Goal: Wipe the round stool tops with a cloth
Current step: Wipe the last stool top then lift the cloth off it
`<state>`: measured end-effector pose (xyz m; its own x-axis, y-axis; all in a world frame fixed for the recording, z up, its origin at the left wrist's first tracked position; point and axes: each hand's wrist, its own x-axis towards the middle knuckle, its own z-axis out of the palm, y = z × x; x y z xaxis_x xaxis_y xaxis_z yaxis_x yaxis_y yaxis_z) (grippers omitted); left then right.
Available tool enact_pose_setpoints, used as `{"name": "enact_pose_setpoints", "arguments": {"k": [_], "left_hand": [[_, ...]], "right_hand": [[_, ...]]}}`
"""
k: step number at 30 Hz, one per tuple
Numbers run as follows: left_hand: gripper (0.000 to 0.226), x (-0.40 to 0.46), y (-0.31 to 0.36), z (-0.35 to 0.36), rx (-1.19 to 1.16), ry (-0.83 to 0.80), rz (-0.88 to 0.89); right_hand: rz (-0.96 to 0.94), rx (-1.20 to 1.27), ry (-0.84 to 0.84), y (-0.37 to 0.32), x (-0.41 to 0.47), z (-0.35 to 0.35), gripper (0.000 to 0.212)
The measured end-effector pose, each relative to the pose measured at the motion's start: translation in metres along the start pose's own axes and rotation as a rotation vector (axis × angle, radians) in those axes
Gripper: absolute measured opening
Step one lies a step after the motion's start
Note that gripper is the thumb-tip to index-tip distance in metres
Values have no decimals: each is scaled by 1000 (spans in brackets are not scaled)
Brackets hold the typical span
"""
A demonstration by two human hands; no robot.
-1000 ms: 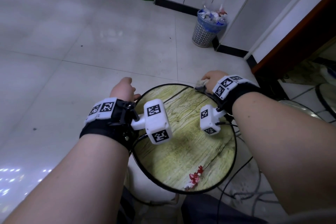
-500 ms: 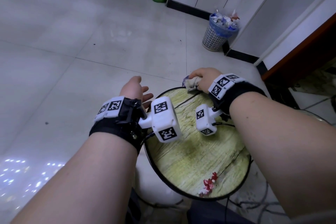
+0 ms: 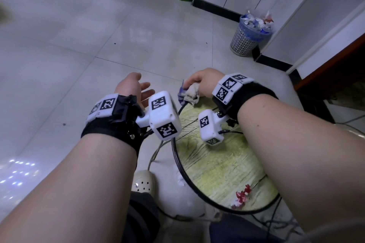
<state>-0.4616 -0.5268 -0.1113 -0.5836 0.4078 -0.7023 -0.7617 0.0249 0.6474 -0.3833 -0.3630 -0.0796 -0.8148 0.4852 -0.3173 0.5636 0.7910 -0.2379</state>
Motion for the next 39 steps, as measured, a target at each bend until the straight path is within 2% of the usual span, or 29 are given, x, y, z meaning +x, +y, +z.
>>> {"name": "enact_pose_setpoints", "arguments": {"k": [3,5,8,10,14,18,20,22,24,26,28,30,33,39], "left_hand": [[37,1,4,-10,-5,1,29],[30,7,4,-15,64,-13,118],[30,13,-1,-22,462,-94,341],[42,9,-7,-21,577,-212,435],[50,3,-13,-18,548,-389,453],[24,0,-11,-15,419,-364,486],[22,0,-9,-14,419,-249,524],[24,5,-8,-16,501,-46,604],[20,6,-6,-17,655,142,669],[21,4,-8,-15,812,209,650],[21,3,-14,-7,913,155,619],[22,1,-23,4,968,52,601],[35,-2,-31,16,1073,-105,589],[36,-12,-31,12,1032,-151,529]], "right_hand": [[-6,6,-22,-5,-4,1,46],[-16,59,-18,-6,-11,0,47],[-47,162,-15,-11,-17,-4,49],[-68,242,-15,-13,-15,-5,47],[-106,459,-66,-16,-15,-9,41],[-186,700,-210,-17,-23,-11,34],[-141,897,-189,-8,-26,-9,25],[-9,952,-19,12,-27,-7,20],[238,953,171,36,-33,-2,26],[484,1074,217,55,-42,6,34],[580,1182,164,64,-55,15,33],[583,1271,132,66,-68,22,35],[566,1376,142,64,-81,28,37],[591,1638,164,77,-110,41,44]]}}
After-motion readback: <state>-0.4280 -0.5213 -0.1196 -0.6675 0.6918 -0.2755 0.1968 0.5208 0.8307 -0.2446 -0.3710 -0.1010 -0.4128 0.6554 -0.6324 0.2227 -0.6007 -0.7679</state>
